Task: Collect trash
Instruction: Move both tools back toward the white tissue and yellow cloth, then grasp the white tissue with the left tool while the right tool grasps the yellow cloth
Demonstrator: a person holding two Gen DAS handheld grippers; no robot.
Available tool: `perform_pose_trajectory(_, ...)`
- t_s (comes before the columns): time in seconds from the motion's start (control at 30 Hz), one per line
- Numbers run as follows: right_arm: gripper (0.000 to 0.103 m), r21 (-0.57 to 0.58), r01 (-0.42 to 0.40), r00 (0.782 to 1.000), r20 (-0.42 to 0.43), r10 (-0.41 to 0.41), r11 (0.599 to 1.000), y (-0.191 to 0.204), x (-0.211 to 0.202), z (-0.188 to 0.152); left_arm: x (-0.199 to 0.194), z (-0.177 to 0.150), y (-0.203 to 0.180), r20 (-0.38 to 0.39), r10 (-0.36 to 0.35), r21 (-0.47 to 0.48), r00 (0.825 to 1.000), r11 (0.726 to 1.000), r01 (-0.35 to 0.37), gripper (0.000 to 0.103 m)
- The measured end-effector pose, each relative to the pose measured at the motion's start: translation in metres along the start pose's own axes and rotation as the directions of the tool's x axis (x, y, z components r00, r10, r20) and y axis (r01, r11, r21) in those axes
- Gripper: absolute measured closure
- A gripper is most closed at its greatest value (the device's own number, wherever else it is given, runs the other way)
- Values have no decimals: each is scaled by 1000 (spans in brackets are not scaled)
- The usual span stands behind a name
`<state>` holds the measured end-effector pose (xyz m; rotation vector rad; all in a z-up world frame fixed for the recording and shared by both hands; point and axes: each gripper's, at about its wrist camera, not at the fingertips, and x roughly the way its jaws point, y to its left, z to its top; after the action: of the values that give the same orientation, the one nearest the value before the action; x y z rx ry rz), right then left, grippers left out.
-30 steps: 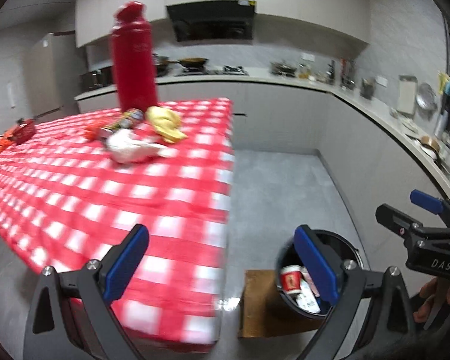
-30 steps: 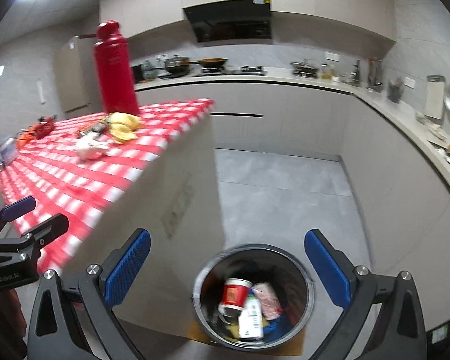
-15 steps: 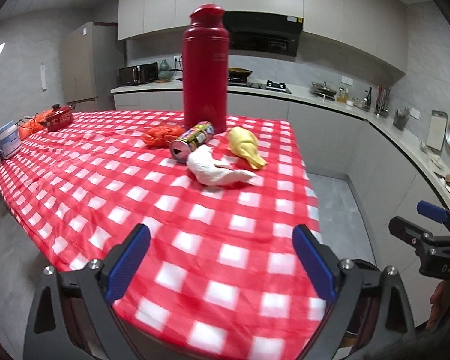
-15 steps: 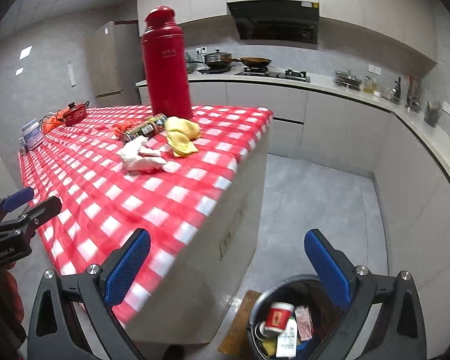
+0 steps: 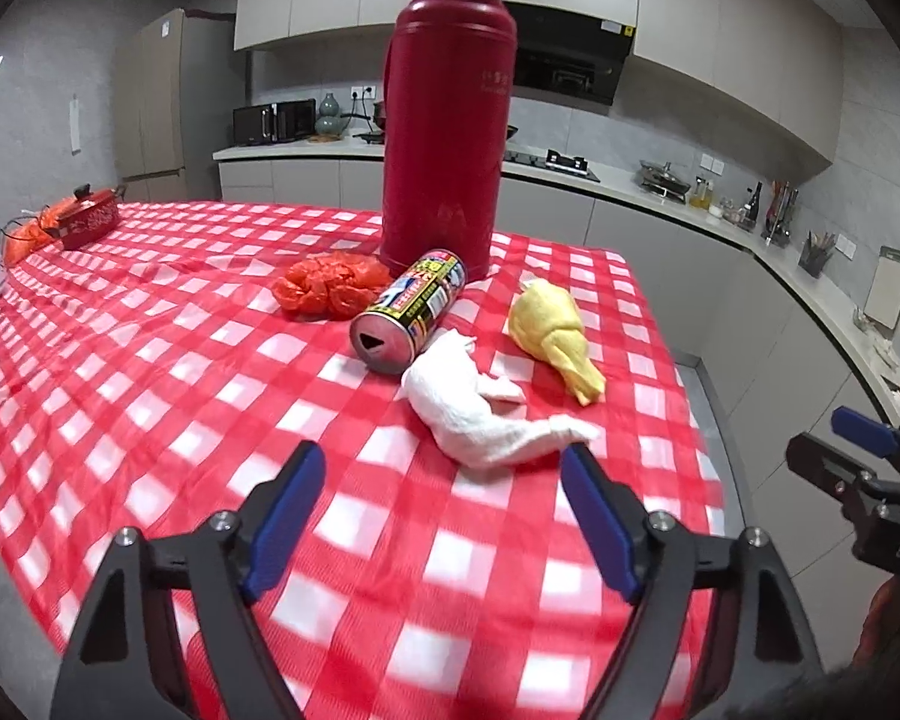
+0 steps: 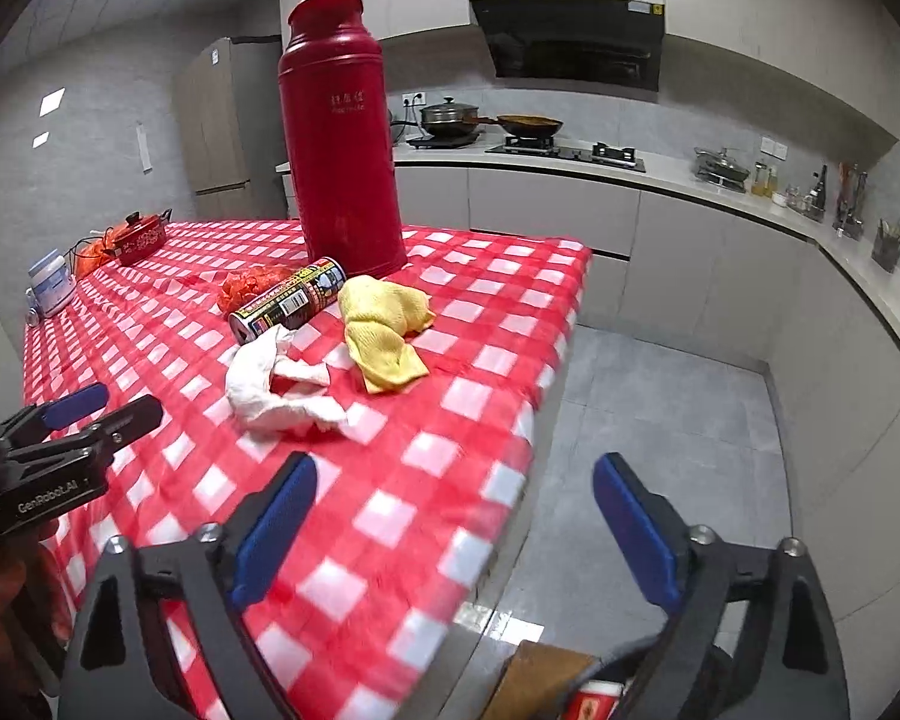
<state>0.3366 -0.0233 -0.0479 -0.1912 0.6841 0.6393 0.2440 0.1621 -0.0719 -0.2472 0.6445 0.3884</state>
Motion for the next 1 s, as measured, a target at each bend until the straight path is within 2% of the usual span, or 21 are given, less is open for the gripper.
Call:
perform_pose_trajectory(0.07,26,-5,-19,1000,-16,18,1000,2,14,4,12,2,-2,-18,-11,3,1000,1000,11,28)
perform_pose_trajectory(0.2,34,-18,-48,998,-45,48,999,4,35,8,34,5,-4,-52,-21,-11,998,1000,20,30)
perform_pose_trajectory(0.43,39,-38,-93,990,-106,88,995,5,75,16,72,8,-4,-125,-12,-3,992,1000,12,34)
perform_pose_trajectory(0.77,41,-75,-156,976,-165,142,985,23,132,36,96,26,12,-125,-12,-10,992,1000,11,35)
perform_pose_trajectory(0.93,43,-87,-178,969,-189,160,980,33,154,41,104,29,23,-132,-43,-19,990,999,41,43)
perform_pose_trajectory(1.0,52,-87,-187,965,-203,167,978,36,164,44,106,30,26,-133,-75,-27,988,997,72,54)
